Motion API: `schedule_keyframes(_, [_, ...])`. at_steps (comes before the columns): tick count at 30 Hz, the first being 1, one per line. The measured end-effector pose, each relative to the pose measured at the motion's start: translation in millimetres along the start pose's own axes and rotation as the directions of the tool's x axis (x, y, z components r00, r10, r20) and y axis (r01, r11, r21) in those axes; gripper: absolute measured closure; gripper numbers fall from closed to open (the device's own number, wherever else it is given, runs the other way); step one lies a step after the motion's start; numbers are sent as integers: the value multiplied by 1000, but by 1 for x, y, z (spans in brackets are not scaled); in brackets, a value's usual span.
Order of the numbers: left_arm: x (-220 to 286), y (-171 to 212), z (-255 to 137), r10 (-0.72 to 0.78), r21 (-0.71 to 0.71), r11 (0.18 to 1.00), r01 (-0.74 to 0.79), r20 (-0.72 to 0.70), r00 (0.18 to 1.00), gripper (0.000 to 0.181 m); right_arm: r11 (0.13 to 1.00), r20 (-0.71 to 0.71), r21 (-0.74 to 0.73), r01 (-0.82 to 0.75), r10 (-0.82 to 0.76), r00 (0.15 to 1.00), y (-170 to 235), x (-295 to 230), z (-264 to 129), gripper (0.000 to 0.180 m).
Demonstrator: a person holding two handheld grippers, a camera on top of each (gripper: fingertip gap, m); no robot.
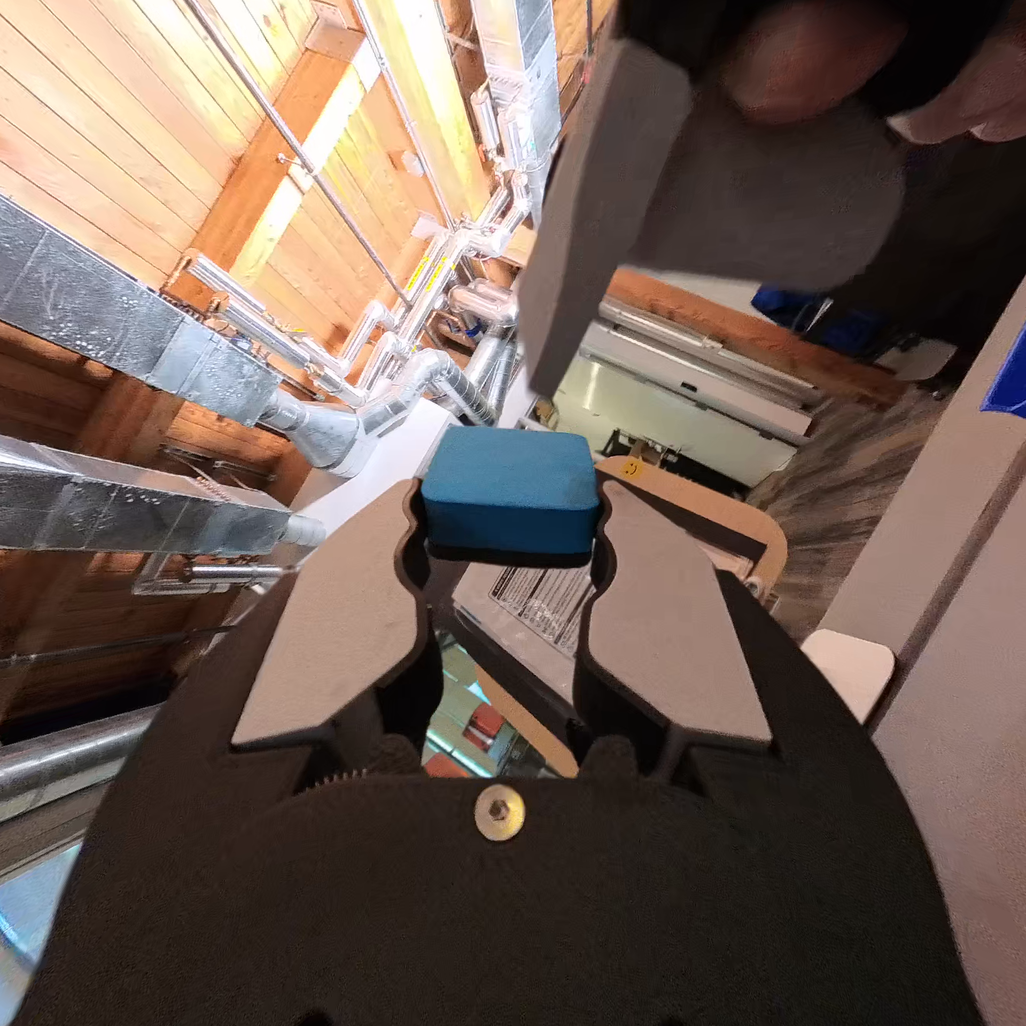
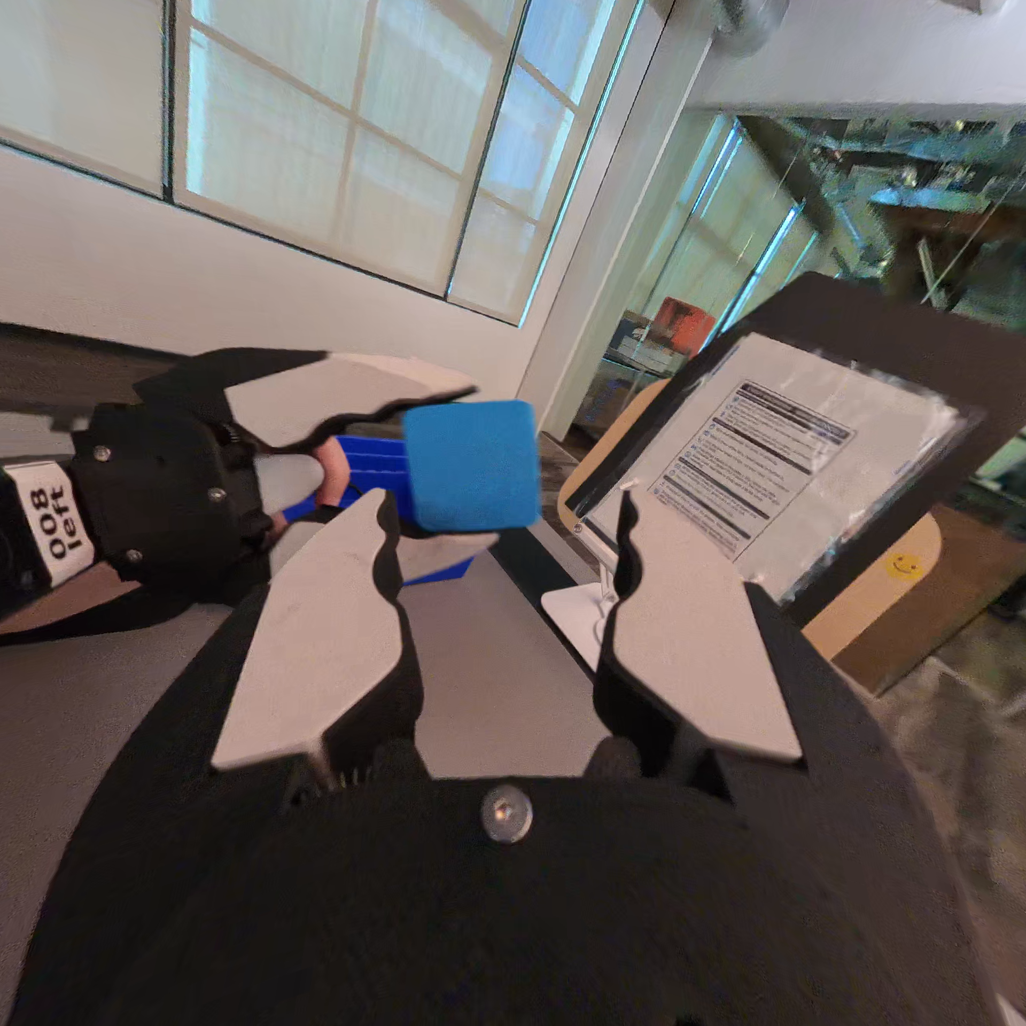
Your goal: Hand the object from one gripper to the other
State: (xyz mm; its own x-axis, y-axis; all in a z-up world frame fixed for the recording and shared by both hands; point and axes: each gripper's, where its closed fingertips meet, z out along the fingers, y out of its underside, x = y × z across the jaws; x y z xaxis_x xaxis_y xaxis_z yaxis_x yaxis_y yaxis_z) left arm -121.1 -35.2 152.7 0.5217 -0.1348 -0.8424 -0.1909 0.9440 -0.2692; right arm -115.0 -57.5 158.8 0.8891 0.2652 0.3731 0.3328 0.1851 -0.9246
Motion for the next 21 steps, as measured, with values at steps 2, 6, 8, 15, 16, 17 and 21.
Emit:
schedule_keyframes(2, [2, -1, 0, 14, -10, 1000, -14, 10, 1000, 125, 997, -25, -50, 55, -57, 998, 7, -16, 12, 103])
schedule_keyframes(6, [13, -13, -3, 33, 29, 999, -33, -19, 999, 125, 991, -135, -105, 86, -99, 986, 23, -14, 25, 112])
schedule_keyframes(8, [17, -12, -2, 42, 11, 999, -42, -39, 998, 125, 991, -153, -111, 79, -96, 984, 25, -9, 24, 121])
schedule_keyframes(15, [27, -13, -5, -355, -82, 933, 349, -347, 868, 120, 944, -159, -204, 259, -293, 943, 25, 28, -1, 121])
schedule_keyframes(16, [25, -15, -7, -458, -121, 885, 449, -396, 796, 118, 920, -166, -201, 337, -371, 914, 22, 31, -5, 121])
schedule_keyframes(17, [23, -19, -10, -558, -163, 820, 549, -445, 701, 117, 884, -185, -194, 425, -458, 869, 18, 33, -8, 121])
schedule_keyframes(21, [14, -36, -23, -791, -346, 487, 802, -565, 237, 119, 631, -187, -210, 747, -775, 603, 13, 20, -10, 121])
